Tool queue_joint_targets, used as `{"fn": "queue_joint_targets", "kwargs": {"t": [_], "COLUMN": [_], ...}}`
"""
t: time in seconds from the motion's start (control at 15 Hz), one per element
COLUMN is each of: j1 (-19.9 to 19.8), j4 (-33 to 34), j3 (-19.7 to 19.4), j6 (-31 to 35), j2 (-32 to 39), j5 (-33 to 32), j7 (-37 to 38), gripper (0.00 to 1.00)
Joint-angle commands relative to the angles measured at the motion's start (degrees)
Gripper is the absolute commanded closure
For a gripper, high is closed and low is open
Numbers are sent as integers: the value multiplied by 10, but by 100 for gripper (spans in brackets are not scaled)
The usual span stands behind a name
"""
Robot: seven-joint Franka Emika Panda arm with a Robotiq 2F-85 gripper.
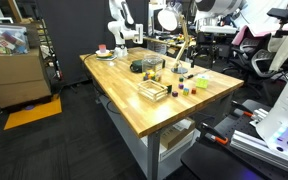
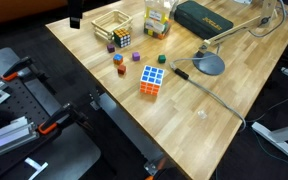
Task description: Put the small Rubik's cube in the wooden box
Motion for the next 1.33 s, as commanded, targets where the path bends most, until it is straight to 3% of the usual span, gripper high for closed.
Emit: {"fn": "queue_joint_targets", "kwargs": {"t": [0.0,0.4,0.67,1.0,1.07,1.13,1.27], "j1": [-3,-9,-30,-1,1,9,14], "j4": [2,10,34,100,109,89,107], "j3": [3,3,8,3,5,-5,-4], "j6": [-2,7,82,84,83,88,88], "j2": [-1,19,112,227,235,220,240], "j5": [1,-9,-113,-41,-16,-44,-26], "j7": [0,16,170,188,175,187,185], "gripper": [0,0,0,0,0,0,0]}}
